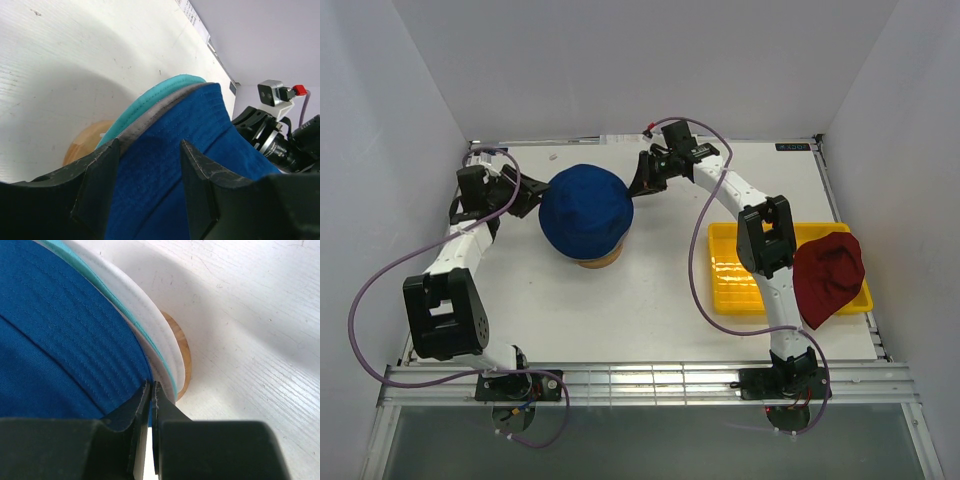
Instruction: Stack the hats
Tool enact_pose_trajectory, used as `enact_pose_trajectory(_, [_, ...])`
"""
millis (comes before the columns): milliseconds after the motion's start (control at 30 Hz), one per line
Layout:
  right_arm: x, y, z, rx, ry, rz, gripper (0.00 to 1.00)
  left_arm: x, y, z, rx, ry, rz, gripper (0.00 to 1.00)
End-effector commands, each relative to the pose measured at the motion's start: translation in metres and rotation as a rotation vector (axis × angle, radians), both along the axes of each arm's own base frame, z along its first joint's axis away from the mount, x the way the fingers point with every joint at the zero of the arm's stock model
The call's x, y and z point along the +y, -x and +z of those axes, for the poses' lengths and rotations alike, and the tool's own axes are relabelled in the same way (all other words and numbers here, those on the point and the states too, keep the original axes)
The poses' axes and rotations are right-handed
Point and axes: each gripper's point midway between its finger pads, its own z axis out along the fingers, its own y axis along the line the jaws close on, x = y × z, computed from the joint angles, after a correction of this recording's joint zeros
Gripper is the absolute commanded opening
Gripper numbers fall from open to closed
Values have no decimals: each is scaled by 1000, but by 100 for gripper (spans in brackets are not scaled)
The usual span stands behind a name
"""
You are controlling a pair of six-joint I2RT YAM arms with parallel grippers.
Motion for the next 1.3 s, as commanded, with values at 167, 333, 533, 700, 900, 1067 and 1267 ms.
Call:
enact_pose_trajectory(167, [3, -12, 12, -43, -49, 5, 8, -9, 1, 5, -52, 53, -45, 55])
enact_pose_trajectory(333, [3, -12, 10, -36, -49, 1, 8, -10, 4, -1, -38, 66, -46, 42])
enact_pose_trajectory(533, [3, -10, 7, -20, -59, -1, 8, -12, 10, -14, -8, 78, -47, 19])
enact_pose_trajectory(700, [3, -10, 5, -14, -57, -6, 8, -11, 16, -30, 46, 79, -29, 0])
enact_pose_trajectory(900, [-1, -6, -1, 20, -42, -30, 8, -4, 27, -55, 138, 65, 32, 0])
enact_pose_trajectory(1067, [-5, -2, -10, 49, -24, -54, 8, 0, 33, -66, 173, 54, 66, 0])
enact_pose_trajectory(1267, [-7, -2, -17, 59, -12, -77, 8, 5, 45, -82, 225, 35, 110, 0])
